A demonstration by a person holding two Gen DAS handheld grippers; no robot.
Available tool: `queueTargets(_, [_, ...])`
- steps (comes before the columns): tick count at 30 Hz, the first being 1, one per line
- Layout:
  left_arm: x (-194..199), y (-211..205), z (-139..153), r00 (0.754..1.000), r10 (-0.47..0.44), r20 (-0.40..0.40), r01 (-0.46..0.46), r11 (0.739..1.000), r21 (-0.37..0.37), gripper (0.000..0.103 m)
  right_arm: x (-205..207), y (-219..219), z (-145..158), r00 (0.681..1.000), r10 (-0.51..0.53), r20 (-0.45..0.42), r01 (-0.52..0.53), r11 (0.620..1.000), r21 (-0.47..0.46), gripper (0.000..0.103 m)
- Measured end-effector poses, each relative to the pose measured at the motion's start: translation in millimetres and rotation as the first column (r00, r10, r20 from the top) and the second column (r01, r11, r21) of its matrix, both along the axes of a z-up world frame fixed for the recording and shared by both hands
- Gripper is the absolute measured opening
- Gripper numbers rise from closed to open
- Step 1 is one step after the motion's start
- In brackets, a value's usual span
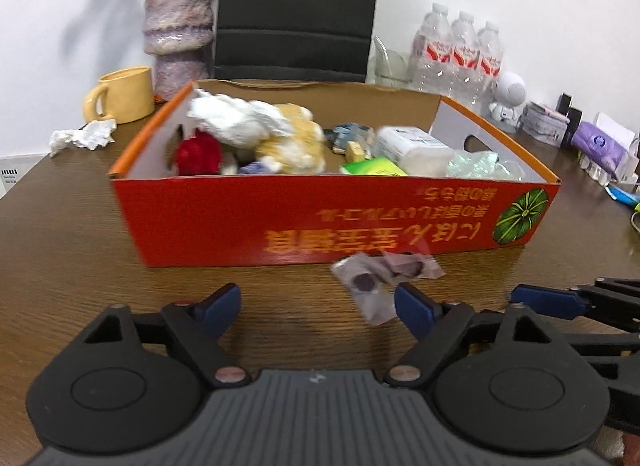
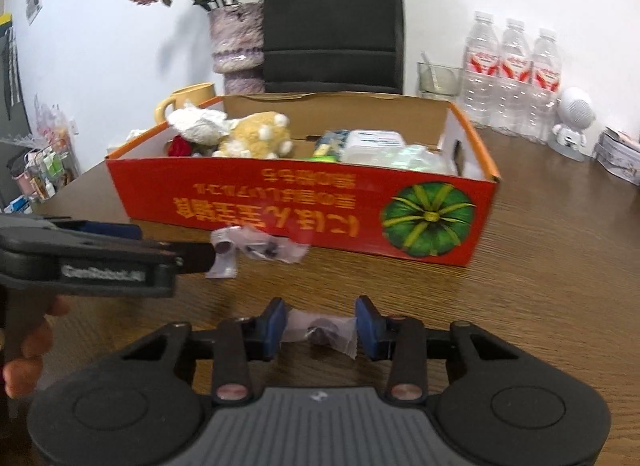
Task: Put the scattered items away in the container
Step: 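Grasp a clear wrapped packet with the left tool while the right tool grasps another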
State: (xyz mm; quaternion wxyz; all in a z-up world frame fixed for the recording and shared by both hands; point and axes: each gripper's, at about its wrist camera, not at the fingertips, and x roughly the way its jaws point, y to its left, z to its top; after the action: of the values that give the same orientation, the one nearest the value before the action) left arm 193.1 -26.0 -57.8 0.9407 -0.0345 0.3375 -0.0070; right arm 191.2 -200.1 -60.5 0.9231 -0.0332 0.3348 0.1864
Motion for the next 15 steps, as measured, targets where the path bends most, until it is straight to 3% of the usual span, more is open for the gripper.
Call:
queueTargets(9, [12.4,-16.6,-5.8,0.998,0.060,0.000,-0.060,0.995,0.081,0.065,0.5,-17.9,-0.9,1.000,-0.016,-0.005,0.016,0.999,0.029,0.037])
queueTargets(12, [9.5,-16.6,-4.7,0.999,0.048,0.016,-0.049,0.995,0.082,0.033,-2.6,-13.7,-0.9,1.000,0.000,0.001,0.000,1.000,0.018,0.037])
queueTargets(13, [8.3,-15.5,-4.2,0.999,0.040,0.018,-0.041,0.996,0.080,0.017,-4.1,-12.3,-0.9,1.000,0.002,0.004,-0.002,1.000,0.014,0.037])
queueTargets(15, [5.3,-12.0,-4.4,0.999,0.032,0.021,-0.033,0.997,0.073,0.017,-5.4,-11.8,-0.5,1.000,0.005,0.009,-0.005,1.000,0.012,0.037])
